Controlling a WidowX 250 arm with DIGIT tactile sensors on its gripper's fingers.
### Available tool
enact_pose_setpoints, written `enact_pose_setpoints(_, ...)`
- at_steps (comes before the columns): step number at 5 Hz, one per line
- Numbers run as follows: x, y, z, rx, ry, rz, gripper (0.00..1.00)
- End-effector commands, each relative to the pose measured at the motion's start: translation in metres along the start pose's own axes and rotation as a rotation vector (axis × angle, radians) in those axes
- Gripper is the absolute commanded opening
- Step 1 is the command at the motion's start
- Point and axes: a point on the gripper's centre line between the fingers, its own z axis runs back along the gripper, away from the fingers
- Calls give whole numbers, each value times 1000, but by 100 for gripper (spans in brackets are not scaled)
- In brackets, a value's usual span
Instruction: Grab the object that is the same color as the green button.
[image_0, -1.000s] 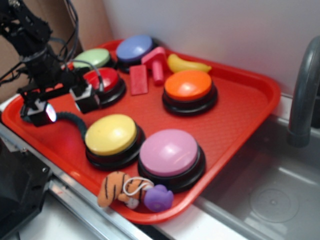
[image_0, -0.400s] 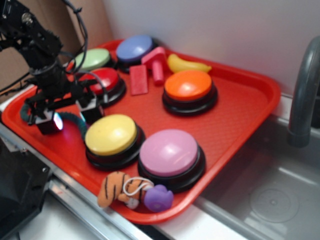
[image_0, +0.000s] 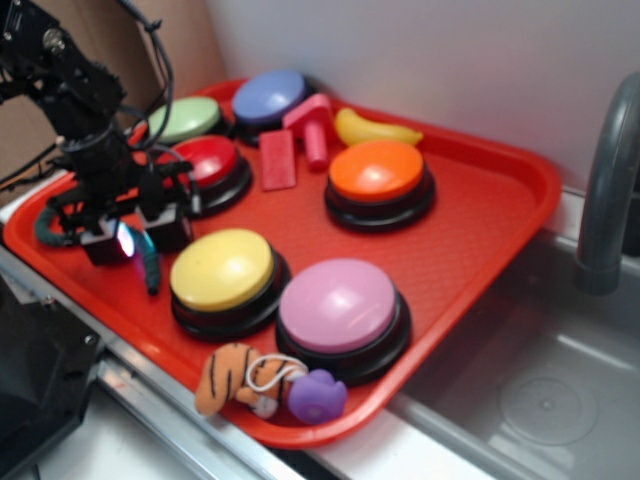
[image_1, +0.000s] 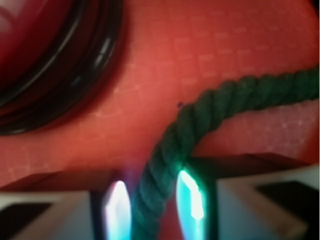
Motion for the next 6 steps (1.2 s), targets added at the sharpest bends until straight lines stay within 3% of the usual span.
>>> enact_pose_setpoints(1,7,-8,55,-24,-54,-160,0)
enact_pose_setpoints(2,11,-13,80,-14,-41,-239,0)
enact_pose_setpoints(4,10,-37,131,-9,25,-613,0)
enact_pose_setpoints(6,2,-49,159,-54,63,-900,0)
